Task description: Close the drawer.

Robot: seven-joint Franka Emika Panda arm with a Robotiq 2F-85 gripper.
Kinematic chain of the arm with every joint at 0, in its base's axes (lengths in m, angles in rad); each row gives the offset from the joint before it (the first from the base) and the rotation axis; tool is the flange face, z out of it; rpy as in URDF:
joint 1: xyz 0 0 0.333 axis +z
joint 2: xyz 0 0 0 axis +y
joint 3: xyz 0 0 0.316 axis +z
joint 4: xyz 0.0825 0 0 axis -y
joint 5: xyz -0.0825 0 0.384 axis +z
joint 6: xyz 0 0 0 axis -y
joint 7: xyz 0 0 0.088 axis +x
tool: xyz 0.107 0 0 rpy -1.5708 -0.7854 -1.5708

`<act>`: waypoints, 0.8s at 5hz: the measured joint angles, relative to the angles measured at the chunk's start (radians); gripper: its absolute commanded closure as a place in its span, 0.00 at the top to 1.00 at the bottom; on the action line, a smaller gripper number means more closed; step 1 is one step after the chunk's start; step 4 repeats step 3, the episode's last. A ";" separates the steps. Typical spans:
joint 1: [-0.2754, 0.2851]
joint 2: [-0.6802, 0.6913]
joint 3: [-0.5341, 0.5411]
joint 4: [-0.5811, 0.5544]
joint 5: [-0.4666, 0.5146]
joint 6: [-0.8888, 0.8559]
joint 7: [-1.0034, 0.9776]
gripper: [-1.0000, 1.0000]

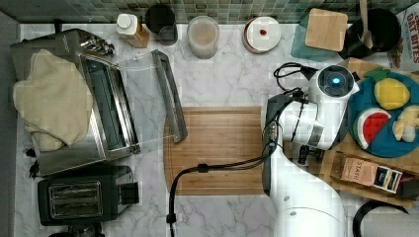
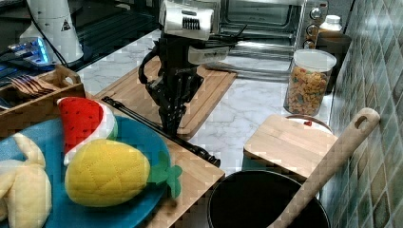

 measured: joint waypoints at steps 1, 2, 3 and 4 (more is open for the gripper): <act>0.000 0.000 0.000 0.000 0.000 0.001 0.001 0.00; 0.004 0.000 -0.003 0.000 0.000 0.001 0.001 0.00; 0.007 0.001 -0.008 0.000 0.003 0.002 0.001 0.00; 0.007 0.001 -0.008 0.000 0.003 0.002 0.001 0.00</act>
